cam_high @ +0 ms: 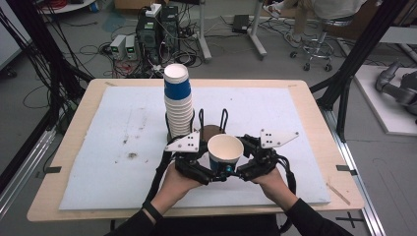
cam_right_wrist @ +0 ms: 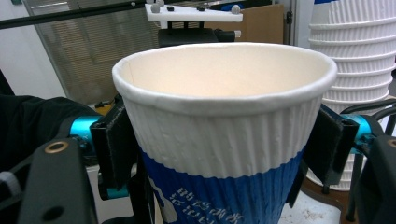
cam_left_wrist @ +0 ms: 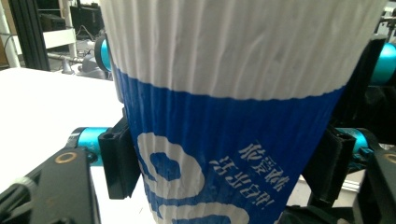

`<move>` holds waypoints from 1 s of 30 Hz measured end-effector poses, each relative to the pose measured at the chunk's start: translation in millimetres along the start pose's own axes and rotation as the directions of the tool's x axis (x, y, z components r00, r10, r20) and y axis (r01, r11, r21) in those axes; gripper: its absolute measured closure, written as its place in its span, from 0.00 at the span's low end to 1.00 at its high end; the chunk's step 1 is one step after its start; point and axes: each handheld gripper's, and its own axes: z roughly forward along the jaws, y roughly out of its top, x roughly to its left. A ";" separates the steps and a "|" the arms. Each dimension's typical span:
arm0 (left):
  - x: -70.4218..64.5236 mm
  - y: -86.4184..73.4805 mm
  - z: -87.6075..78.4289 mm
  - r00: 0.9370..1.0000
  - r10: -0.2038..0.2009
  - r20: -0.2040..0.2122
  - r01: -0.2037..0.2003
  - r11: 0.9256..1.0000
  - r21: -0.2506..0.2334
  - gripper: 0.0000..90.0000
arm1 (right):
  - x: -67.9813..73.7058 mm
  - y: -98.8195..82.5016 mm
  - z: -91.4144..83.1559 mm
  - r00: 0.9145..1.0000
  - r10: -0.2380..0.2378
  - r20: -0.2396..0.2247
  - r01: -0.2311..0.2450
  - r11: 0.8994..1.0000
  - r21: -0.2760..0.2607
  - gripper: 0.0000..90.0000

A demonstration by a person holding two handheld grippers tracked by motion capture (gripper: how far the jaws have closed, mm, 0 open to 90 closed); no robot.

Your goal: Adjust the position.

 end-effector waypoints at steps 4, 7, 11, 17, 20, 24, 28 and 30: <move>0.5 -0.9 0.8 1.000 0.003 0.008 -0.003 1.000 0.008 0.29 | 0.7 0.7 0.5 1.000 0.000 0.004 0.000 1.000 0.019 0.23; 0.1 -1.0 0.8 1.000 0.012 0.006 -0.012 1.000 0.014 0.29 | 0.6 1.8 1.1 1.000 -0.001 -0.002 0.001 1.000 0.013 0.22; -0.1 -1.4 0.9 1.000 0.023 -0.001 -0.023 0.999 0.025 0.29 | 0.3 4.3 -0.5 1.000 0.006 -0.007 -0.006 1.000 0.011 0.22; -0.5 -1.1 0.3 1.000 0.030 -0.007 -0.030 0.999 0.024 0.29 | 0.5 5.1 -1.0 1.000 0.012 -0.008 -0.012 1.000 0.013 0.23; -1.1 -0.6 -0.5 0.999 0.032 -0.015 -0.032 0.999 0.018 0.28 | 0.6 5.6 -1.8 1.000 -0.004 -0.008 0.004 1.000 0.010 0.23; 0.1 0.2 -4.1 0.999 0.024 -0.031 -0.024 1.000 0.015 0.20 | -0.2 6.8 -4.5 1.000 -0.016 0.006 0.016 1.000 0.005 0.23; 0.0 1.6 -11.7 0.998 0.032 -0.051 -0.031 0.999 0.024 0.18 | -2.6 8.0 -10.0 0.999 -0.022 0.026 0.022 1.000 0.003 0.24; -0.3 2.3 -16.4 0.997 0.042 -0.071 -0.040 0.999 0.034 0.17 | -3.8 8.5 -12.7 0.999 -0.023 0.035 0.023 1.000 0.001 0.24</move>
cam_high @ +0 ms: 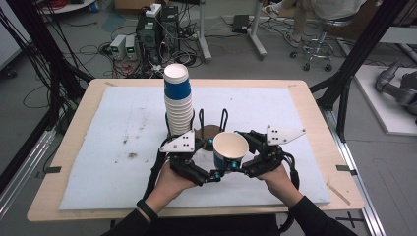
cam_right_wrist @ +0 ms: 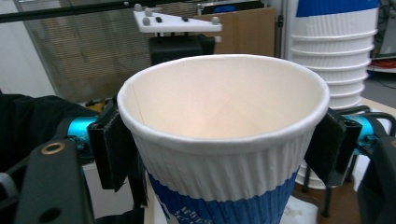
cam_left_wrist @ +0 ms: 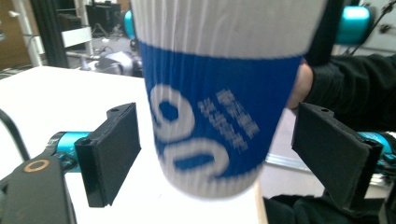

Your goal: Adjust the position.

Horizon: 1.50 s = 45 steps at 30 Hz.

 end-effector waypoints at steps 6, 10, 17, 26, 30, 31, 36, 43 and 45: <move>1.5 0.3 -16.8 0.999 0.010 -0.041 -0.009 1.000 0.004 0.16 | -4.7 -0.1 -6.6 1.000 -0.012 0.028 0.012 1.000 -0.001 0.24; 0.6 -1.6 -29.6 0.997 0.018 -0.074 -0.018 1.000 0.008 0.16 | -7.3 -0.2 -11.2 0.999 -0.008 0.045 0.008 1.000 0.005 0.25; 2.7 -5.4 -55.1 0.990 0.025 -0.135 -0.027 1.000 -0.010 0.16 | -11.5 0.0 -17.8 0.998 -0.018 0.068 0.017 1.000 0.007 0.25; 5.2 -7.8 -81.5 0.983 0.029 -0.183 -0.036 0.999 -0.037 0.16 | -15.6 -1.5 -22.6 0.996 -0.017 0.085 0.015 1.000 0.022 0.24; 3.7 -5.5 -87.7 0.978 0.048 -0.202 -0.058 0.997 -0.043 0.16 | -16.2 -1.9 -24.2 0.996 -0.014 0.088 0.012 1.000 0.025 0.24; 2.9 -5.0 -88.4 0.978 0.048 -0.204 -0.060 0.997 -0.050 0.16 | -16.5 -1.9 -24.5 0.996 -0.015 0.093 0.013 1.000 0.023 0.24; -0.1 -3.8 -88.8 0.976 0.072 -0.207 -0.083 0.996 -0.045 0.16 | -16.9 -2.1 -24.2 0.996 -0.015 0.092 0.013 1.000 0.026 0.24; 0.8 -8.6 -87.3 0.975 0.072 -0.210 -0.080 0.996 -0.028 0.16 | -17.5 -2.5 -23.0 0.995 -0.014 0.095 0.011 0.999 0.030 0.24; 1.3 -9.4 -87.0 0.975 0.069 -0.212 -0.078 0.996 -0.032 0.16 | -17.2 -2.5 -23.3 0.995 -0.011 0.094 0.009 0.999 0.031 0.24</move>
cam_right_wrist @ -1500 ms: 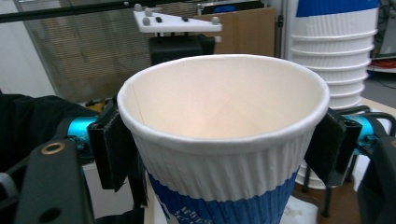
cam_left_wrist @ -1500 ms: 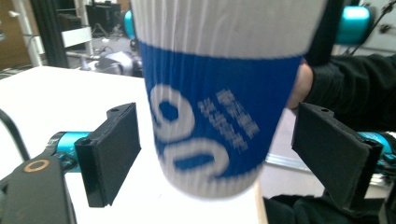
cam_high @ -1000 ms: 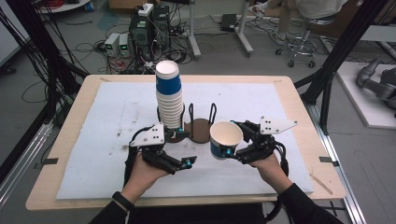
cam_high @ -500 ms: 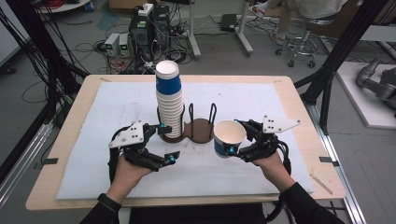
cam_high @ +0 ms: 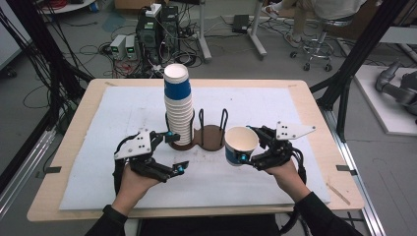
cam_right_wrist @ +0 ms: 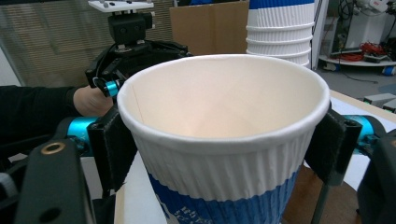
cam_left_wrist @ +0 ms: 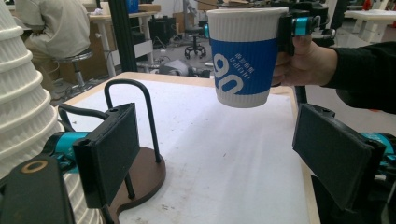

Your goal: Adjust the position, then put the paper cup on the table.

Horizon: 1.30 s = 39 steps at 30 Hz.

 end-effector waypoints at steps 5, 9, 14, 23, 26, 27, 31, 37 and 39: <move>0.5 -0.5 2.1 1.000 0.002 0.006 -0.002 1.000 0.004 0.16 | 1.2 0.3 -0.6 1.000 -0.004 0.001 0.004 1.000 -0.001 0.24; 0.2 -1.2 2.1 1.000 0.009 0.005 -0.009 1.000 0.003 0.16 | 1.7 0.9 -1.9 1.000 -0.009 0.001 0.009 1.000 -0.007 0.24; 2.4 -4.0 -0.8 1.000 -0.003 -0.009 0.003 1.000 -0.006 0.16 | 2.2 1.3 -1.6 1.000 -0.014 0.002 0.014 1.000 -0.009 0.24; 3.2 -8.1 -3.7 1.000 -0.017 -0.027 0.017 1.000 -0.002 0.16 | 3.8 3.3 -2.3 1.000 -0.024 0.004 0.024 1.000 -0.006 0.24; 2.4 -7.8 -4.6 0.999 -0.010 -0.033 0.010 1.000 -0.002 0.16 | 3.2 3.9 -3.6 1.000 -0.025 0.010 0.025 1.000 -0.005 0.24; 2.4 -7.9 -4.8 0.999 -0.010 -0.035 0.010 1.000 -0.005 0.16 | 2.7 4.2 -4.3 1.000 -0.026 0.017 0.027 1.000 -0.008 0.24; 4.2 -8.8 -6.7 0.999 -0.016 -0.040 0.016 1.000 -0.007 0.16 | 0.3 6.1 -7.8 0.999 -0.033 0.039 0.033 0.999 -0.007 0.24; 6.1 -10.7 -8.5 0.999 -0.021 -0.049 0.021 1.000 -0.006 0.16 | -8.0 8.2 -15.6 0.996 -0.027 0.082 0.028 1.000 -0.009 0.24; 6.3 -11.0 -8.3 0.999 -0.024 -0.047 0.024 1.000 -0.006 0.16 | -12.1 8.8 -19.4 0.995 -0.028 0.101 0.030 0.999 -0.015 0.24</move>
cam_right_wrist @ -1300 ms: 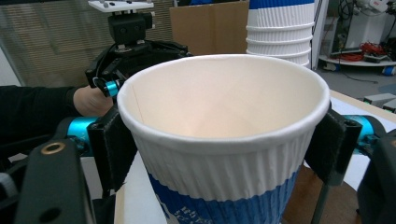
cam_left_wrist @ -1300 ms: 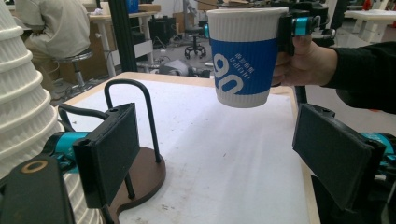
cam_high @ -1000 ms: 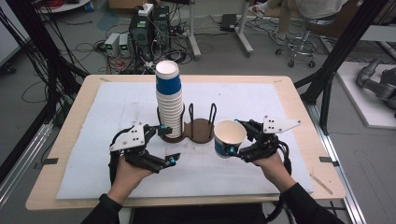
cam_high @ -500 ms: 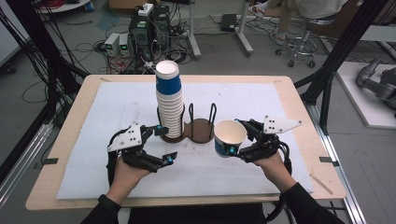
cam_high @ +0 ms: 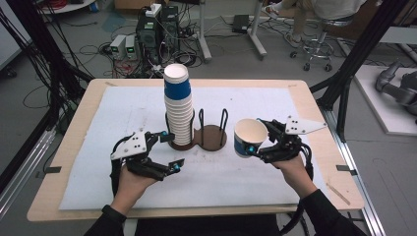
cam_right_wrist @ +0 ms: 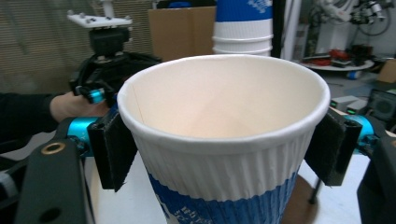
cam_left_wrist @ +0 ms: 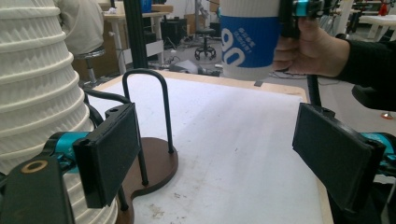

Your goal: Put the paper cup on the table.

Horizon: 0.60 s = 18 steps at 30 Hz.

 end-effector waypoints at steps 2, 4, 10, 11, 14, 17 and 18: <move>0.2 -0.6 0.8 1.000 0.000 0.002 0.000 1.000 0.003 0.16 | -4.5 0.5 -3.9 1.000 0.008 0.015 -0.008 1.000 -0.001 0.24; 0.2 -1.2 1.8 1.000 0.000 0.004 0.000 1.000 0.007 0.16 | -9.7 1.2 -8.2 0.999 0.005 0.038 -0.005 1.000 0.001 0.24; 0.8 -2.2 4.0 1.000 -0.004 0.006 0.004 1.000 0.010 0.16 | -26.3 1.4 -21.1 0.995 0.014 0.102 -0.013 1.000 -0.012 0.24; 1.0 -2.1 4.0 1.000 -0.004 0.007 0.003 1.000 0.009 0.16 | -28.8 1.2 -23.0 0.994 0.021 0.110 -0.019 1.000 -0.016 0.24; 1.3 -1.9 4.1 1.000 -0.005 0.009 0.005 1.000 0.007 0.16 | -36.0 0.8 -27.8 0.990 0.023 0.140 -0.020 1.000 -0.021 0.24; 1.1 -1.9 4.9 1.000 -0.003 0.012 0.003 1.000 0.008 0.16 | -42.0 0.5 -30.8 0.986 0.028 0.167 -0.024 0.999 -0.026 0.24; 1.1 -1.8 5.0 1.000 -0.002 0.013 0.002 1.000 0.011 0.16 | -43.8 0.4 -31.8 0.984 0.030 0.176 -0.026 0.999 -0.026 0.24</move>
